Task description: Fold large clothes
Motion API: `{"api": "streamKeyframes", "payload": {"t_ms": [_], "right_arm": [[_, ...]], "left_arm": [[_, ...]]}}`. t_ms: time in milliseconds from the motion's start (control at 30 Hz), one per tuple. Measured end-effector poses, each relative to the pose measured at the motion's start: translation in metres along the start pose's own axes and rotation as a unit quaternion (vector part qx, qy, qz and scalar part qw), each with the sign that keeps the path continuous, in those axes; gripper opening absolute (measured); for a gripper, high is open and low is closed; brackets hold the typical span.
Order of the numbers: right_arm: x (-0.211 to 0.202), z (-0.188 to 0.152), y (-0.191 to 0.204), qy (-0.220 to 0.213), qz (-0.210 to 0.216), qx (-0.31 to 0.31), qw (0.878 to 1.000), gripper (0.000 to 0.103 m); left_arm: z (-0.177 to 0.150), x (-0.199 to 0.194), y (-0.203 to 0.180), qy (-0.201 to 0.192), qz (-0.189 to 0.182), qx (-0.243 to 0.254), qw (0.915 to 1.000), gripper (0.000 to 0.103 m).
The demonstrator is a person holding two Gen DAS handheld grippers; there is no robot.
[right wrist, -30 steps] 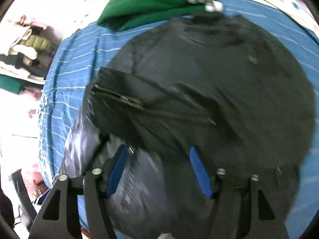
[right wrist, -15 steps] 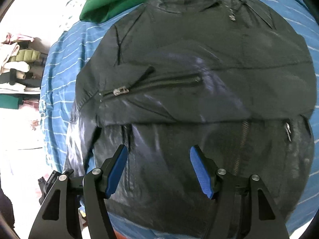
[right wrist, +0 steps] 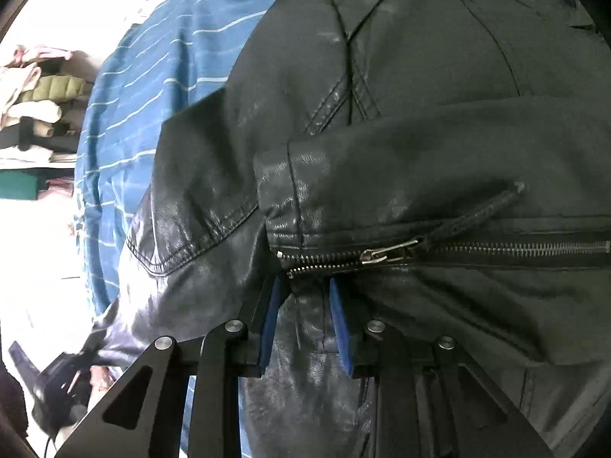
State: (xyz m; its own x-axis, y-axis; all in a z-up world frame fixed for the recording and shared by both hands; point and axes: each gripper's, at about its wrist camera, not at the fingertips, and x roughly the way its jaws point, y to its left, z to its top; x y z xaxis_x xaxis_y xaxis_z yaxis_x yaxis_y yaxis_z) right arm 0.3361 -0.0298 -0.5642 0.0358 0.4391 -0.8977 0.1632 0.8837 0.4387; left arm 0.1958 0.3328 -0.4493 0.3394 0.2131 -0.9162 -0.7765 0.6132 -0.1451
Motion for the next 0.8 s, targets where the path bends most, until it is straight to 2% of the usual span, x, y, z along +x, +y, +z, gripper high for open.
{"api": "streamKeyframes", "payload": {"t_ms": [67, 133, 167, 200, 233, 267, 367, 500, 667, 800], "right_arm": [[-0.013, -0.002, 0.001, 0.008, 0.0, -0.001, 1.0, 0.032], [-0.031, -0.008, 0.0, -0.001, -0.052, -0.014, 0.999, 0.058], [-0.043, -0.013, -0.002, -0.014, -0.092, -0.021, 0.995, 0.082], [-0.057, -0.018, -0.004, -0.031, -0.159, -0.031, 0.986, 0.089], [-0.064, -0.021, -0.006, -0.04, -0.198, -0.038, 0.979, 0.089], [-0.071, -0.024, -0.009, -0.052, -0.255, -0.05, 0.964, 0.089], [-0.079, -0.026, -0.019, -0.066, -0.325, -0.061, 0.941, 0.089], [-0.089, -0.021, -0.045, -0.077, -0.338, -0.044, 0.937, 0.089], [-0.107, -0.012, -0.088, -0.079, -0.299, -0.018, 0.951, 0.089], [-0.137, -0.011, -0.134, -0.086, -0.279, 0.004, 0.956, 0.089]], "left_arm": [[-0.001, -0.015, -0.008, -0.018, -0.003, 0.021, 0.9996, 0.003], [0.0, -0.036, -0.027, -0.044, -0.005, 0.055, 0.9975, 0.002], [0.0, -0.042, -0.033, -0.055, -0.008, 0.07, 0.996, 0.002], [-0.001, -0.053, -0.045, -0.072, -0.01, 0.094, 0.993, 0.002], [0.0, -0.056, -0.055, -0.082, -0.009, 0.109, 0.9906, 0.002], [-0.003, -0.068, -0.07, -0.1, -0.011, 0.136, 0.9856, 0.002], [-0.014, -0.089, -0.109, -0.137, -0.009, 0.205, 0.969, 0.002], [-0.049, -0.111, -0.157, -0.147, -0.029, 0.28, 0.9483, 0.001], [-0.11, -0.13, -0.218, -0.138, -0.054, 0.352, 0.9242, 0.001], [-0.171, -0.149, -0.284, -0.122, -0.104, 0.398, 0.9033, 0.001]]}}
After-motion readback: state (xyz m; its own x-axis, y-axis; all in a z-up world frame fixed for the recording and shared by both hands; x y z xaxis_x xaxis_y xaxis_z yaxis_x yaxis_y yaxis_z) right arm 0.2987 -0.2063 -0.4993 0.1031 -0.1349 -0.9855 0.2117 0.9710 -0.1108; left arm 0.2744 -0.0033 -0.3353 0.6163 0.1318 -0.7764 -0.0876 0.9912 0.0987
